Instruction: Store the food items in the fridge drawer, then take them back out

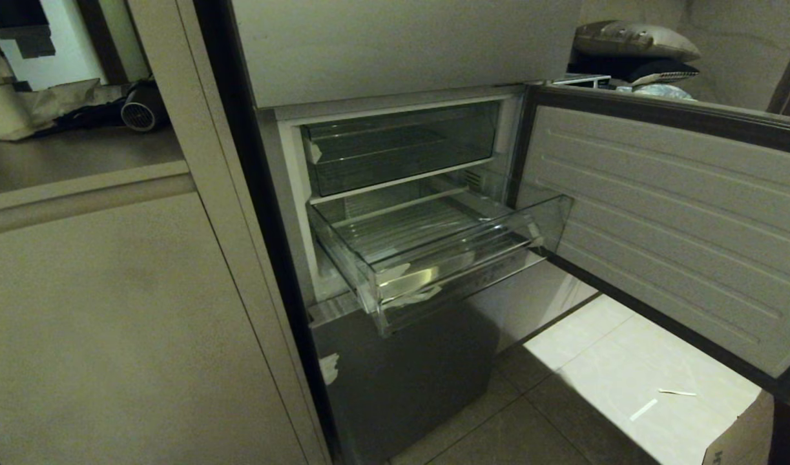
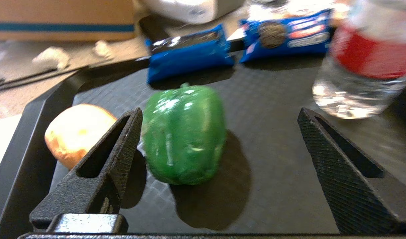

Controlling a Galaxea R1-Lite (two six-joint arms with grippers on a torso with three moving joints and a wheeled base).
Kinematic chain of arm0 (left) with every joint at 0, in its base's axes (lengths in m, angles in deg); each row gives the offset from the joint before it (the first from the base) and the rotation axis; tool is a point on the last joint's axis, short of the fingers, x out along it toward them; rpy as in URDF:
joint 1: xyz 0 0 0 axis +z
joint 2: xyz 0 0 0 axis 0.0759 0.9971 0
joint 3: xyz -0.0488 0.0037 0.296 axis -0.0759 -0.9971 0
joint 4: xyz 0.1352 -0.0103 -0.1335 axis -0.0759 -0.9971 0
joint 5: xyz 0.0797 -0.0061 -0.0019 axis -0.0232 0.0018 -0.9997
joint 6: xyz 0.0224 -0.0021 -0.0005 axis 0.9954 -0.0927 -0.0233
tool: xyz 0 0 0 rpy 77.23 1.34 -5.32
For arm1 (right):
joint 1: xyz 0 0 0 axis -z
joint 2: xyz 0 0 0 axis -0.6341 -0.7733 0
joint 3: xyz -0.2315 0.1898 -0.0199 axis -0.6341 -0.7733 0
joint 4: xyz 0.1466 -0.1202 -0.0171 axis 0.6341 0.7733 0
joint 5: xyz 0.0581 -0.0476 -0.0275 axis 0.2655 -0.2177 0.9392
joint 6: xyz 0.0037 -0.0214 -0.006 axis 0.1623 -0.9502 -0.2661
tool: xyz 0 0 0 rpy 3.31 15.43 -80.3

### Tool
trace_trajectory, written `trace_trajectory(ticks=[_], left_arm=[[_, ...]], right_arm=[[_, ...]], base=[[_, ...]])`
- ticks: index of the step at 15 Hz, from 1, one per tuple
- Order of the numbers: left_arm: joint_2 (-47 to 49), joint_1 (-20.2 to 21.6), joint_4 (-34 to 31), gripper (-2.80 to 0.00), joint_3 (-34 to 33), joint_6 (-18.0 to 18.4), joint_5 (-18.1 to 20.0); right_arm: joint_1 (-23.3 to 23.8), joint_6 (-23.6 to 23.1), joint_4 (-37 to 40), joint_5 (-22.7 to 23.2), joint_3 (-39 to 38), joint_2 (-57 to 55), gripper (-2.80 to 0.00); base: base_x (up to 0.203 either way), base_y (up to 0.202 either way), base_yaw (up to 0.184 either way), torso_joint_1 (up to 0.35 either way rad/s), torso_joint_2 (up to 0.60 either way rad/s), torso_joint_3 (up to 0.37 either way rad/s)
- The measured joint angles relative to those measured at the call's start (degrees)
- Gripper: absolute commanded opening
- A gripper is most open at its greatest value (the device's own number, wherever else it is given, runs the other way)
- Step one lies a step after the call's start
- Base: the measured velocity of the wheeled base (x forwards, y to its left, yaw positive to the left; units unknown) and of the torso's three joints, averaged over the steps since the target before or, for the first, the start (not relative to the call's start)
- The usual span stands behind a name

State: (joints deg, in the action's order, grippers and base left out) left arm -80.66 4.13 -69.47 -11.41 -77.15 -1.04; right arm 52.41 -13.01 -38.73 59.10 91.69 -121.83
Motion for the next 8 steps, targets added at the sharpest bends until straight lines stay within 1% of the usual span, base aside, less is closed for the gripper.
trace_trajectory(ticks=[3,8], left_arm=[[0.0,0.0,0.0,-2.8,0.0,0.0,0.0],[0.0,0.0,0.0,-2.8,0.0,0.0,0.0]], right_arm=[[-1.3,0.1,-3.2,2.5,0.5,-2.5,0.0],[-3.8,0.0,-4.8,3.4,3.2,-5.5,0.0]], base=[[0.0,0.0,0.0,0.0,0.0,0.0],[0.0,0.0,0.0,0.0,0.0,0.0]])
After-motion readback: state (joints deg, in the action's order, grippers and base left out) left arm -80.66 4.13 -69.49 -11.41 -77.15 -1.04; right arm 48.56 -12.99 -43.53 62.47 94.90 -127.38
